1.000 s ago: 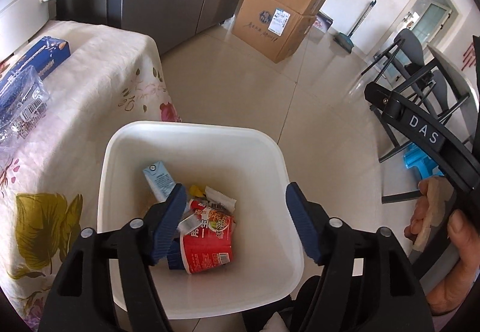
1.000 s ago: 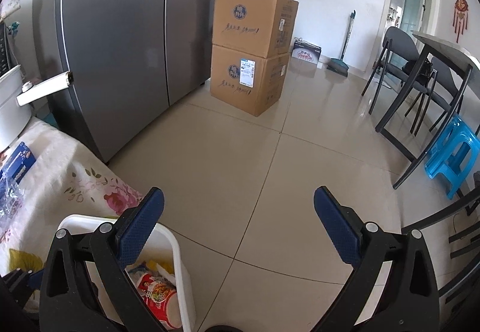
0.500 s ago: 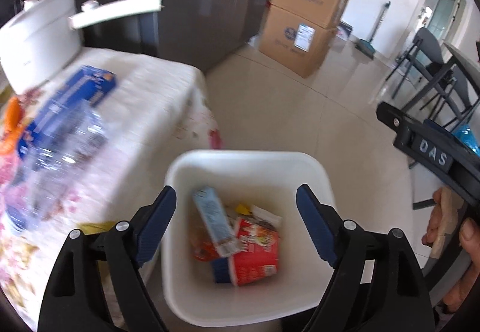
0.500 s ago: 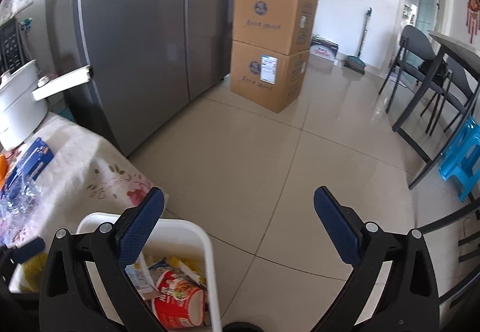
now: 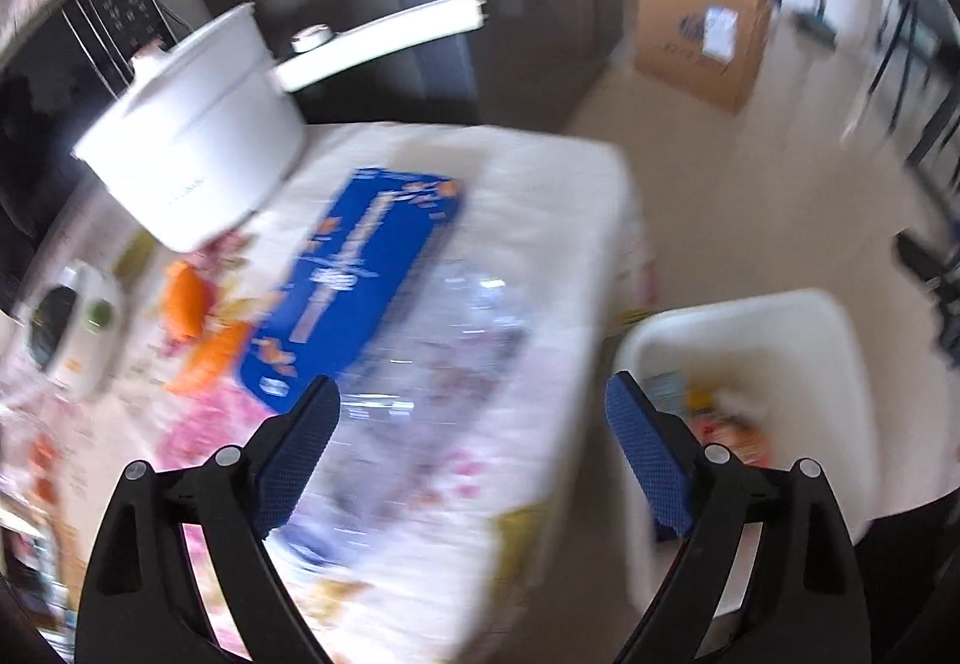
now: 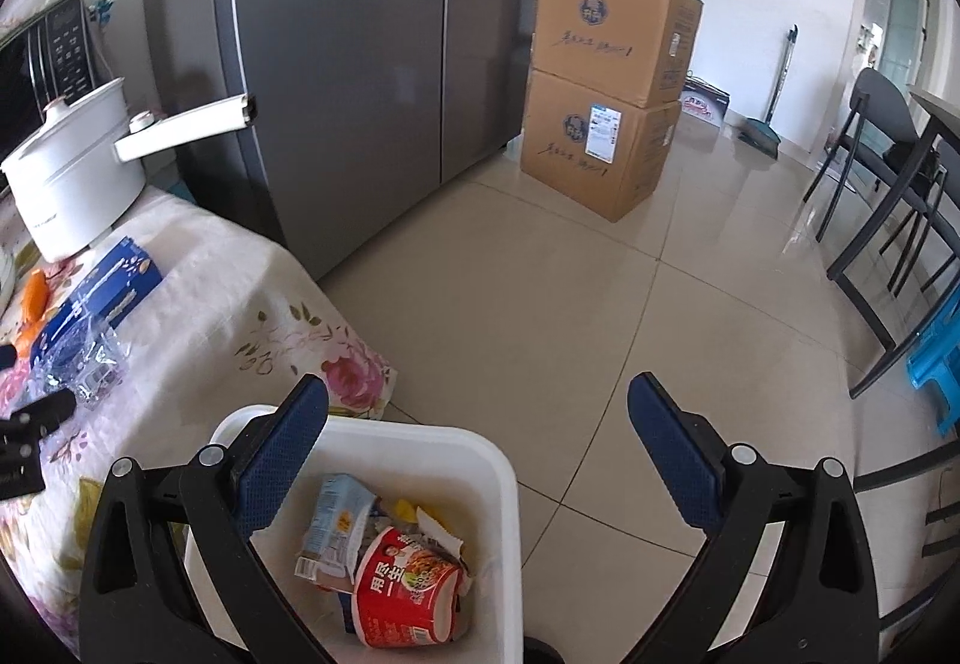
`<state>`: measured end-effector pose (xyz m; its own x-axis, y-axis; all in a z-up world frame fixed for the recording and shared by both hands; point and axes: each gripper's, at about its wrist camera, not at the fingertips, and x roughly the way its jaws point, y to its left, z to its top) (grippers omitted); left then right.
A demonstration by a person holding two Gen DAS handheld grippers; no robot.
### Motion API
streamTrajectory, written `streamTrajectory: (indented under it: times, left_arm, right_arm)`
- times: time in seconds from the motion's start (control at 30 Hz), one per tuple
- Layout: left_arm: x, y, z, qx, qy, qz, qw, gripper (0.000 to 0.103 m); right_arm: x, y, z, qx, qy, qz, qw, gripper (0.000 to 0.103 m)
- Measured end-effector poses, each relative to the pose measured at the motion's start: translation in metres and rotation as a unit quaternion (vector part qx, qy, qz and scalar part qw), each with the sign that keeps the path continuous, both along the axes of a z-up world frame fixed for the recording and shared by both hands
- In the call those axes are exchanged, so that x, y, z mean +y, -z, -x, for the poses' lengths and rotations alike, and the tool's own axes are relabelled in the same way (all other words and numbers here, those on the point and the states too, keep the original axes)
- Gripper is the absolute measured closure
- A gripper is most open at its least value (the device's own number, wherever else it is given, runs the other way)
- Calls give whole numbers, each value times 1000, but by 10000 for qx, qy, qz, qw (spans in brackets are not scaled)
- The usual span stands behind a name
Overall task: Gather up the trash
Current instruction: 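Move both grippers back over the table toward the plastic bottle, then grasp the clear plastic bottle with the left gripper and lift it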
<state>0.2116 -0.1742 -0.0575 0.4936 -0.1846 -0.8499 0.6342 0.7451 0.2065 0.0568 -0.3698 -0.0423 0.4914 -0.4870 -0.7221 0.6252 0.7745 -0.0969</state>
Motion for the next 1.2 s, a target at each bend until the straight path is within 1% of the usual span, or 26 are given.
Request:
streamTrajectory:
  times: [0.03,0.13,0.2,0.27,0.4,0.47,0.53,0.57,0.7,0.77,0.83,0.97,1.0,1.07,1.17,1.2]
  left_arm:
    - [3,3,-5,51,6,-76,10000,15]
    - [10,15,-16,423,73,-122,9990,15]
    - [12,24,-18,515,124,-218,9984,15]
    - [10,30,-17,359,203,-435,9982,15]
    - [8,39,-11,195,336,-751,9964,15]
    - [11,46,-13,94,282,-901,9955,20]
    - [16,50,-20,35,179,-957,9952,36]
    - [20,49,-23,-7,103,-940,9955,41]
    - [37,40,-38,251,-167,-373,9988,50]
    - [44,37,-42,333,-262,-156,9990,56]
    - [54,29,-43,390,-382,174,9984,56]
    - [74,13,-42,398,-568,677,9953,58]
    - [85,7,-41,398,-676,871,9931,58]
    - [99,-2,-39,401,-827,1130,9893,58]
    - [131,-20,-37,401,-1157,1645,9788,58]
    - [145,-26,-36,389,-1299,1852,9733,59]
  right_arm:
    - [1,1,-2,11,-25,-36,10000,7]
    - [6,4,-7,52,-98,-82,9999,7]
    - [9,5,-11,79,-147,-98,9998,7]
    - [13,7,-16,99,-213,-134,9996,7]
    - [19,8,-21,122,-323,-185,9992,7]
    - [21,10,-24,147,-353,-239,9990,7]
    - [22,12,-26,170,-372,-307,9987,7]
    - [23,13,-28,185,-387,-337,9985,7]
    - [26,14,-32,209,-435,-337,9983,7]
    - [27,14,-33,208,-459,-349,9981,7]
    - [29,15,-35,191,-499,-359,9979,7]
    - [39,15,-44,146,-624,-362,9973,7]
    - [44,16,-47,121,-690,-371,9969,7]
    - [54,16,-53,77,-849,-332,9958,7]
    - [80,12,-71,56,-1289,-174,9915,7]
    - [90,10,-78,45,-1463,-122,9892,7]
